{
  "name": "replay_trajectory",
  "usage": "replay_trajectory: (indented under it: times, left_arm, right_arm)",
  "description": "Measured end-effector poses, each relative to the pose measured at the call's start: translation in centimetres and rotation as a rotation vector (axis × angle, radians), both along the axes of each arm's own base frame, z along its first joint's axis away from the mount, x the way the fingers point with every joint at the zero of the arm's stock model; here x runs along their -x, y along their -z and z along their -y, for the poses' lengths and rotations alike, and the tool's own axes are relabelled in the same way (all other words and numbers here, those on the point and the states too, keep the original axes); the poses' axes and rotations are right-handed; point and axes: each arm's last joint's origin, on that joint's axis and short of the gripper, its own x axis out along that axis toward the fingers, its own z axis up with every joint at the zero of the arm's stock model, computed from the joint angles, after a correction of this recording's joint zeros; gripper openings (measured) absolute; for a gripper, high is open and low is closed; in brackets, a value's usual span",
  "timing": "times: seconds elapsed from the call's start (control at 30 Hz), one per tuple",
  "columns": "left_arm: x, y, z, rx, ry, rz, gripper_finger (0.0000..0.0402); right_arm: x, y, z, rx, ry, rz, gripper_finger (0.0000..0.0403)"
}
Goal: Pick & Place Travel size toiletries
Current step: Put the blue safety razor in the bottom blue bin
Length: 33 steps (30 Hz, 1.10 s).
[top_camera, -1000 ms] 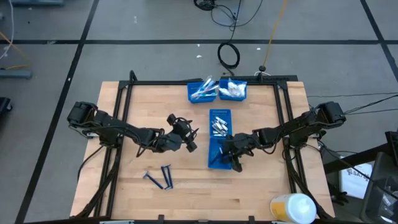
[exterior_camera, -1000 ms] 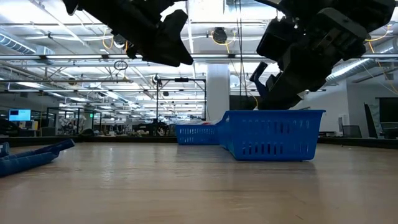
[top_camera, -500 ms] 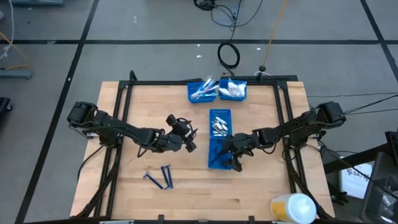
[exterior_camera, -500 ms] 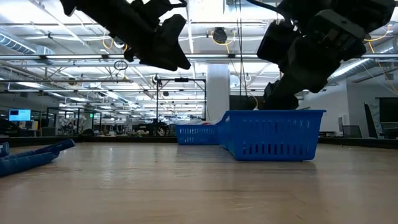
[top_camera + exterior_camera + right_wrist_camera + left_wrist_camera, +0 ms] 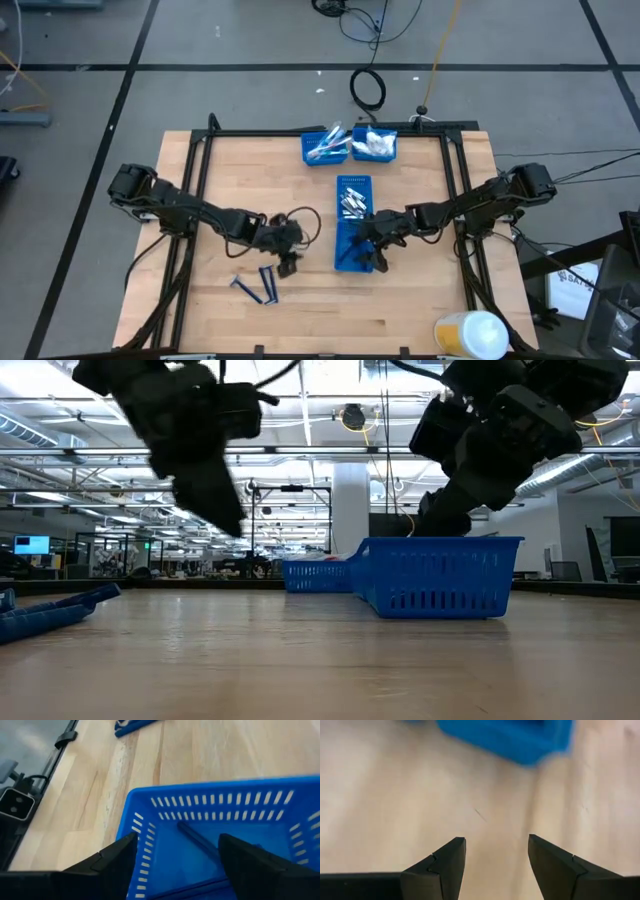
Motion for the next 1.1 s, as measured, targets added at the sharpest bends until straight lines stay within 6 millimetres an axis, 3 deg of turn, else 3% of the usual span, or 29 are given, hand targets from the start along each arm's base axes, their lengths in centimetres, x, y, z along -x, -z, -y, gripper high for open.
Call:
replay_trajectory:
  times: [0.23, 0.5, 0.7, 1.1]
  left_arm:
    - [2.8, 1.1, 3.4, 0.165, 0.254, -0.272, 0.0212]
    - [7.3, 1.9, 7.3, 0.169, 0.226, -0.56, 0.0212]
    - [9.4, 2.6, 8.8, -0.047, 0.387, -0.537, 0.0212]
    - [11.8, 5.9, 8.8, -0.093, 0.394, -0.46, 0.0211]
  right_arm:
    - [-0.1, -0.2, 0.5, 0.034, -0.008, 0.024, 0.0263]
    - [0.1, 0.0, 0.3, 0.041, -0.02, -0.005, 0.0263]
    - [0.1, 0.0, 0.3, 0.041, -0.021, -0.001, 0.0263]
    - [0.1, 0.0, 0.3, 0.04, -0.018, 0.002, 0.0263]
